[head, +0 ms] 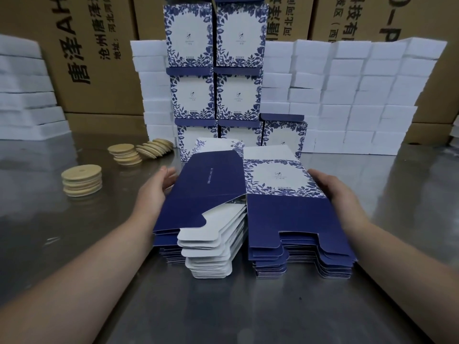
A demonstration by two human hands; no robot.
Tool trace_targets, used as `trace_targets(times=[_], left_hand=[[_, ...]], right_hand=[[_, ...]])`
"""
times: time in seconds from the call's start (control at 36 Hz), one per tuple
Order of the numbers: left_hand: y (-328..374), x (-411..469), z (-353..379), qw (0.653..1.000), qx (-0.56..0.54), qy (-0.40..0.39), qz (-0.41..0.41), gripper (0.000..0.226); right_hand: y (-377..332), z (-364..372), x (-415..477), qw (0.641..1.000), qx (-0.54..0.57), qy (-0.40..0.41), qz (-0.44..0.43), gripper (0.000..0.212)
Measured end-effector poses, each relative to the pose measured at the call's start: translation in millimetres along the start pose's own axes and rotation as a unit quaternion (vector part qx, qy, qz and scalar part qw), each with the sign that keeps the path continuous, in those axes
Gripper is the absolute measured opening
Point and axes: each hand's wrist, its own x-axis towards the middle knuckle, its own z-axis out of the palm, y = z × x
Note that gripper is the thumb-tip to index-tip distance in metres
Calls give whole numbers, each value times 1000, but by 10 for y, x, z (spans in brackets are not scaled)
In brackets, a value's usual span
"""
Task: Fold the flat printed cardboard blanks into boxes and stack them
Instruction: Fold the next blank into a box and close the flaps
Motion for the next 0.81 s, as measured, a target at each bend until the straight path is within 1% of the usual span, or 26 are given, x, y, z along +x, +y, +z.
trace_targets(times=[0.08, 0.17, 0.25, 0.33, 0.44, 0.58, 0.72, 0.81], left_hand=[[-27, -2, -9, 1000, -4, -21, -3, 40], [-34, -14, -25, 1000, -14, -27, -2, 38], [-10, -39, -34, 999, -28, -39, -3, 40], [1, -63, -35, 997, -54, -63, -3, 37], [28, -103, -21, 991, -88, -98, 8, 38], [80, -123, -15, 989, -57, -123, 64, 39], [96, -146, -20, 985, -13, -142, 93, 38], [116, -152, -13, 982, 4, -154, 109, 34]], right_hand=[[18, -21, 35, 999, -26, 21, -13, 23], [39, -35, 53, 998, -46, 37, -36, 26], [41, -43, 42, 994, -82, 36, -66, 31], [25, -34, 37, 993, -84, 33, -75, 27], [7, -29, 20, 990, -103, 11, -100, 29], [-27, -45, 17, 987, -113, -9, -118, 32], [-99, -35, 10, 983, -118, -30, -137, 32], [-147, 0, -27, 985, -113, -53, -120, 39]])
